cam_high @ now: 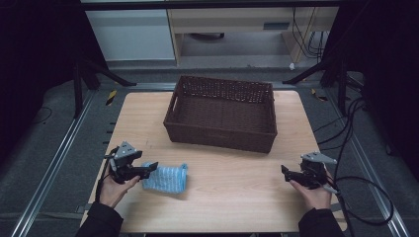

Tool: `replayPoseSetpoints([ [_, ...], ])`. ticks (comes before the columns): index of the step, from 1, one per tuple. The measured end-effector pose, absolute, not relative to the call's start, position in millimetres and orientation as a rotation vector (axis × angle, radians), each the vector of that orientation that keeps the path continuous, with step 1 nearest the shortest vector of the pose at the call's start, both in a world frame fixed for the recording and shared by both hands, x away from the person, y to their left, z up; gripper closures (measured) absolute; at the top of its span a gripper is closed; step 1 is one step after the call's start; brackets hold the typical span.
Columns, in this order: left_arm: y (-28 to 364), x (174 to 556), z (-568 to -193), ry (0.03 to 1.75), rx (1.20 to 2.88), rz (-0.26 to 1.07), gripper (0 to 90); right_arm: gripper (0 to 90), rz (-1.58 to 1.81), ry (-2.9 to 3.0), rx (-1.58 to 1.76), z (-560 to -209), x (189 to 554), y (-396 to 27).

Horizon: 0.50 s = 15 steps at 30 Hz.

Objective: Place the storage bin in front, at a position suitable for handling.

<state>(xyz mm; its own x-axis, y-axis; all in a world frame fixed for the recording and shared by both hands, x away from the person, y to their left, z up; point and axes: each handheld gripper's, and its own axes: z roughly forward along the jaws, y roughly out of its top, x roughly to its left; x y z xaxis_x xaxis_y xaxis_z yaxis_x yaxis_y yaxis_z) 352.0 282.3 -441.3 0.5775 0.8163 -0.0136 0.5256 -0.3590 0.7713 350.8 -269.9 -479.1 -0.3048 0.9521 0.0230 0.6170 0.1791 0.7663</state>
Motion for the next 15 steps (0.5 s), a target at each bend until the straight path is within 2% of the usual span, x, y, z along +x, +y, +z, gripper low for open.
replayPoseSetpoints([
  [15, 275.3, 346.3, -447.7, 0.972, 2.116, 0.388, 19.7, 15.5, 0.932, 2.027, 1.463, -481.5, 352.3, -268.4],
])
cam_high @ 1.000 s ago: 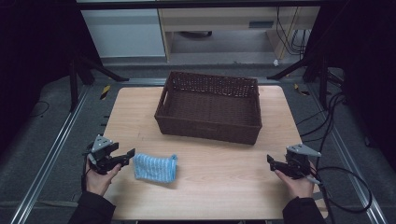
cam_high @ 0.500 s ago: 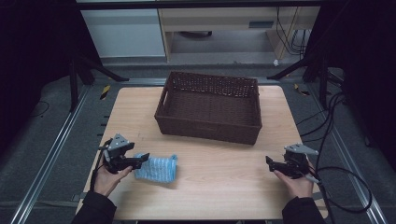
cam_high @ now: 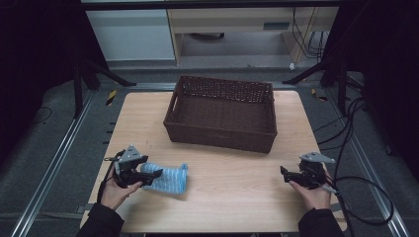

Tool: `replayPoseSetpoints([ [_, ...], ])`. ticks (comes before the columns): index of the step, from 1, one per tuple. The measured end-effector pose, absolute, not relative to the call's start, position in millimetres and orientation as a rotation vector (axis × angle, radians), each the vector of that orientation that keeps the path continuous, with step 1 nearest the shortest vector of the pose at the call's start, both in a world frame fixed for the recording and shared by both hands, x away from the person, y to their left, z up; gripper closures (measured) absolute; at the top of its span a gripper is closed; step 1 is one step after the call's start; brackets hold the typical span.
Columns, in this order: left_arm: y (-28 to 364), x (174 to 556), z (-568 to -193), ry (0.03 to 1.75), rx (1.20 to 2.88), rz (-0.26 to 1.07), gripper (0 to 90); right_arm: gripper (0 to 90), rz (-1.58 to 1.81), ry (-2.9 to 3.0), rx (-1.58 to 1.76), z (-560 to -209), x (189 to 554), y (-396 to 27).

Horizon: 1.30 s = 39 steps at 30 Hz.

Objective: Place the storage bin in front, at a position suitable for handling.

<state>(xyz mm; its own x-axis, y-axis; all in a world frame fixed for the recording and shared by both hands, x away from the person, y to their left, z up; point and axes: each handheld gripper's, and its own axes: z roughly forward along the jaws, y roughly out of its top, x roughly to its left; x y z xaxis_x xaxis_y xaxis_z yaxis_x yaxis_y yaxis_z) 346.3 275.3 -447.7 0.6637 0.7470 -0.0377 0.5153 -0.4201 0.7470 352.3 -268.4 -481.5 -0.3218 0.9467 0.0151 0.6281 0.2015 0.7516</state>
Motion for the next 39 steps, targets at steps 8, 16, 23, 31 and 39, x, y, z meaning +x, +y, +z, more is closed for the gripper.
replayPoseSetpoints([
  [8, 271, 353, -455, 0.961, 2.157, 0.358, 18.2, 15.4, 0.922, 2.038, 1.461, -482, 353, -268],
  [16, 275, 363, -458, 0.939, 2.167, 0.319, 15.2, 15.4, 0.912, 2.051, 1.457, -484, 354, -267],
  [23, 273, 360, -461, 0.943, 2.197, 0.29, 18.0, 15.5, 0.91, 2.057, 1.457, -484, 355, -267],
  [31, 280, 353, -459, 0.973, 2.195, 0.261, 40.7, 15.9, 0.908, 2.061, 1.454, -484, 354, -266],
  [39, 283, 350, -455, 1.027, 2.167, 0.233, 67.5, 16.1, 0.903, 2.067, 1.449, -485, 355, -266],
])
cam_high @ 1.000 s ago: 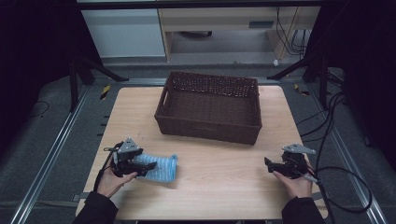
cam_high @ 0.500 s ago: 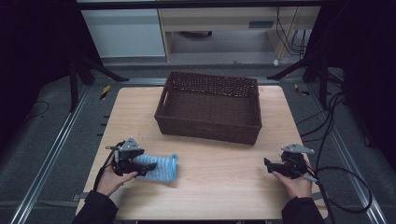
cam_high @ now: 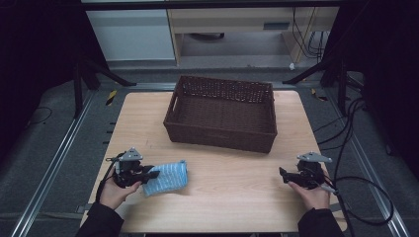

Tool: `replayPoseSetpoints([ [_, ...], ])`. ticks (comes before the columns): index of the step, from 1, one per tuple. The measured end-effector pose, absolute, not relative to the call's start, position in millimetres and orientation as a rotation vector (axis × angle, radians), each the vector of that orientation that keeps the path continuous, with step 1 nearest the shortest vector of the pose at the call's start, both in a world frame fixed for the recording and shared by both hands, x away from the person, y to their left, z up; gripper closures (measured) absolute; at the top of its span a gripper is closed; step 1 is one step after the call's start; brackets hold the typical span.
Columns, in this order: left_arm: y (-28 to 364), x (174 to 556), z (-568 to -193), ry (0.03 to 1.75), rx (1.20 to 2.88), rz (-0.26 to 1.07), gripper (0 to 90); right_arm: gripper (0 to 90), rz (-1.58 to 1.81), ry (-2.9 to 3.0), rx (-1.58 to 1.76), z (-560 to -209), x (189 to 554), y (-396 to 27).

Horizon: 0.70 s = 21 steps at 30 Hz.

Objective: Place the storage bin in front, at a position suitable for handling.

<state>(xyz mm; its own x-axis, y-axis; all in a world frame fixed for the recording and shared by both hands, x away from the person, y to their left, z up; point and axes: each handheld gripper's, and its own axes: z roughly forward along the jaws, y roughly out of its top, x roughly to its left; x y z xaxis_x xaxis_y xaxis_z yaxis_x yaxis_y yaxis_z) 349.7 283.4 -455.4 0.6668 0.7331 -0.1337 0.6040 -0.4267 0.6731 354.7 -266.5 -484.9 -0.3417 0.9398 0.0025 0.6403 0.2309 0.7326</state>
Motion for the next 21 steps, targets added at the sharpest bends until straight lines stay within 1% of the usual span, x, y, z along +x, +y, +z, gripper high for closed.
replayPoseSetpoints([
  [1, 284, 349, -455, 1.031, 2.165, 0.242, 67.5, 16.1, 0.903, 2.067, 1.449, -485, 355, -266],
  [3, 285, 348, -452, 1.055, 2.153, 0.285, 71.0, 16.1, 0.905, 2.067, 1.449, -485, 355, -266],
  [4, 285, 348, -452, 1.055, 2.153, 0.285, 71.3, 16.1, 0.905, 2.067, 1.449, -485, 355, -266],
  [6, 292, 347, -445, 1.111, 2.092, 0.357, 71.4, 16.1, 0.906, 2.063, 1.451, -485, 354, -267],
  [7, 292, 347, -445, 1.111, 2.092, 0.357, 71.4, 16.1, 0.904, 2.064, 1.452, -485, 354, -267],
  [8, 299, 346, -442, 1.179, 2.056, 0.42, 71.3, 16.1, 0.904, 2.066, 1.451, -485, 355, -266],
  [9, 299, 346, -442, 1.179, 2.056, 0.42, 71.2, 16.1, 0.904, 2.066, 1.451, -485, 355, -266],
  [10, 302, 348, -444, 1.237, 2.053, 0.449, 70.9, 16.1, 0.899, 2.071, 1.446, -485, 355, -266],
  [13, 303, 350, -451, 1.254, 2.082, 0.441, 68.8, 16.1, 0.901, 2.072, 1.448, -485, 355, -266],
  [15, 302, 350, -455, 1.234, 2.098, 0.43, 63.6, 16.1, 0.901, 2.072, 1.446, -485, 355, -266],
  [16, 302, 350, -455, 1.221, 2.094, 0.424, 63.6, 16.1, 0.902, 2.071, 1.447, -485, 355, -266],
  [17, 303, 350, -454, 1.193, 2.092, 0.439, 53.1, 16.1, 0.902, 2.071, 1.446, -485, 355, -266],
  [19, 304, 352, -454, 1.165, 2.089, 0.432, 42.6, 16.1, 0.9, 2.073, 1.445, -485, 355, -266],
  [21, 305, 354, -453, 1.155, 2.093, 0.43, 36.1, 16.1, 0.9, 2.074, 1.447, -486, 355, -266],
])
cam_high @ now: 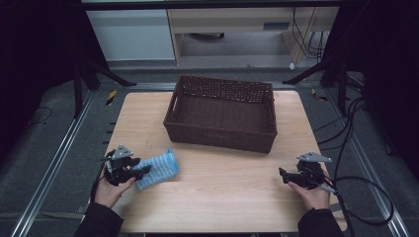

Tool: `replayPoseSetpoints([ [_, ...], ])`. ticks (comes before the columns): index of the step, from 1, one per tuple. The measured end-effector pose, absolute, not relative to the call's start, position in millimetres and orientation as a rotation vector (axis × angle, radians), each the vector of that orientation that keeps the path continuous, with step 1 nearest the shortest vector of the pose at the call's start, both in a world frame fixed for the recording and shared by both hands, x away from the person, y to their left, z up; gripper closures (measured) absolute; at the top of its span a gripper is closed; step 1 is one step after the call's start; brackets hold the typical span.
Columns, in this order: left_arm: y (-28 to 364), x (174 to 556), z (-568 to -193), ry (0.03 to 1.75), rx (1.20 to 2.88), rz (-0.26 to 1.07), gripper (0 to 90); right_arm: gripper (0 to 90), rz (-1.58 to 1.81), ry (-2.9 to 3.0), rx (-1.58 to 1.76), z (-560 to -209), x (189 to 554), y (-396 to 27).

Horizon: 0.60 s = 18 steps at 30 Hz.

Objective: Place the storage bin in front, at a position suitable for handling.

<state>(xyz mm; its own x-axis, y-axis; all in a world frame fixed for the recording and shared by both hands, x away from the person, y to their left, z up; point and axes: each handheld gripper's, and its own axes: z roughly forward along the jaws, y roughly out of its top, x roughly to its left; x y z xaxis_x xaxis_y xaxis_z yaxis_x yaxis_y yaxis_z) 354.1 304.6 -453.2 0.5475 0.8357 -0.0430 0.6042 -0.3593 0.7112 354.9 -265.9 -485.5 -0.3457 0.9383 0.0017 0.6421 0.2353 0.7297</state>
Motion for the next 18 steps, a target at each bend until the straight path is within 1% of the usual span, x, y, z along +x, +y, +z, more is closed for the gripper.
replayPoseSetpoints([
  [2, 304, 363, -451, 1.097, 2.108, 0.395, 32.3, 16.1, 0.895, 2.081, 1.442, -486, 356, -265],
  [3, 304, 363, -451, 1.097, 2.108, 0.395, 30.3, 16.1, 0.895, 2.081, 1.442, -486, 356, -265],
  [4, 303, 365, -452, 1.08, 2.112, 0.378, 30.3, 16.1, 0.895, 2.082, 1.443, -487, 356, -265],
  [5, 300, 369, -456, 1.057, 2.137, 0.331, 29.6, 16.1, 0.895, 2.084, 1.444, -487, 356, -265],
  [7, 297, 370, -460, 1.055, 2.172, 0.318, 29.4, 16.1, 0.9, 2.083, 1.446, -487, 356, -266],
  [10, 294, 371, -464, 1.055, 2.197, 0.306, 32.6, 16.1, 0.901, 2.083, 1.455, -487, 356, -266],
  [12, 295, 370, -465, 1.054, 2.196, 0.277, 38.8, 16.0, 0.9, 2.083, 1.452, -488, 356, -267],
  [14, 295, 370, -465, 1.054, 2.196, 0.268, 46.9, 16.1, 0.9, 2.084, 1.45, -488, 356, -268],
  [15, 295, 369, -466, 1.048, 2.198, 0.269, 46.9, 16.1, 0.901, 2.082, 1.454, -488, 356, -267],
  [16, 295, 369, -466, 1.053, 2.197, 0.269, 53.9, 16.1, 0.902, 2.085, 1.455, -488, 356, -267],
  [18, 295, 367, -464, 1.065, 2.192, 0.273, 61.2, 16.1, 0.902, 2.085, 1.457, -488, 356, -267],
])
